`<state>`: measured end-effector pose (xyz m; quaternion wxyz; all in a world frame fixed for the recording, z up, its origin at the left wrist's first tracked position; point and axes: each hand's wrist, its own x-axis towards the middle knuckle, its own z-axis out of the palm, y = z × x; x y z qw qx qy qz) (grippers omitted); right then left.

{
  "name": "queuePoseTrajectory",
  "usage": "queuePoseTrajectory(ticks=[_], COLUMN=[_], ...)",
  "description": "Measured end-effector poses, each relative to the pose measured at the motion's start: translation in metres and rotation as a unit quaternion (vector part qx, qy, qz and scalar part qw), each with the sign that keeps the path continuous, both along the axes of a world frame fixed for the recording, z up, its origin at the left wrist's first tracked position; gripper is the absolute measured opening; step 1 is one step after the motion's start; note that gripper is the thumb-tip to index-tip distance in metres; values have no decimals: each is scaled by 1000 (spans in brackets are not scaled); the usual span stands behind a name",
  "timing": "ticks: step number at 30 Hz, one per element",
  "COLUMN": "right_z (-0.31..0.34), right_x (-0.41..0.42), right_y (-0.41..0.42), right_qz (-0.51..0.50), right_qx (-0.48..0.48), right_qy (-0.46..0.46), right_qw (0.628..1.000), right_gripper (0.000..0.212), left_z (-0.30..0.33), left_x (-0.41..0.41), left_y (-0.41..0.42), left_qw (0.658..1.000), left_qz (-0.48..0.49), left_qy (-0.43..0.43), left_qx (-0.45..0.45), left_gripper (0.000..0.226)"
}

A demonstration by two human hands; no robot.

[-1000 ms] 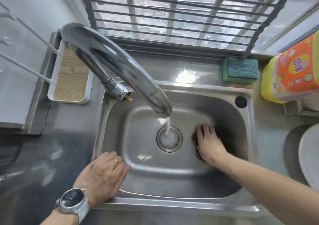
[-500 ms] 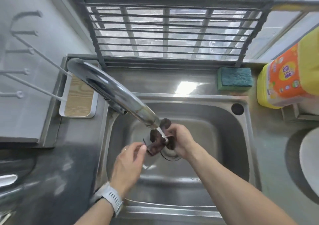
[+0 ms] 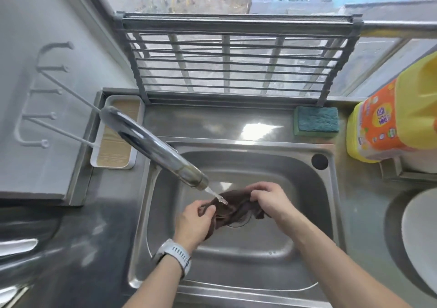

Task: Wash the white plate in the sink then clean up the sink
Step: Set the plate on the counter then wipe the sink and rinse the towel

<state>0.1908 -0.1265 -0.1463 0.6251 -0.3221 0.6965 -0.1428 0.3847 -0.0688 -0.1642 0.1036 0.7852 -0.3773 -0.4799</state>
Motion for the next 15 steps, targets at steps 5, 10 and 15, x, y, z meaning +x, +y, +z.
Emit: queuePoseTrajectory(ticks=[5,10,15], right_z=[-1,12,24], right_x=[3,42,7], right_y=[-12,44,37], right_qz=[-69,86,-25], right_qx=[-39,-119,19], right_qy=[-1,-32,-178], right_qw=[997,989,983], right_gripper=[7,28,20], left_z=[17,24,8], left_x=[9,-25,-31], left_y=[-8,-11,0], left_qw=[984,815,886], left_qz=[35,314,248], left_qy=[110,461,387], left_qx=[139,157,57], left_gripper=[49,47,41])
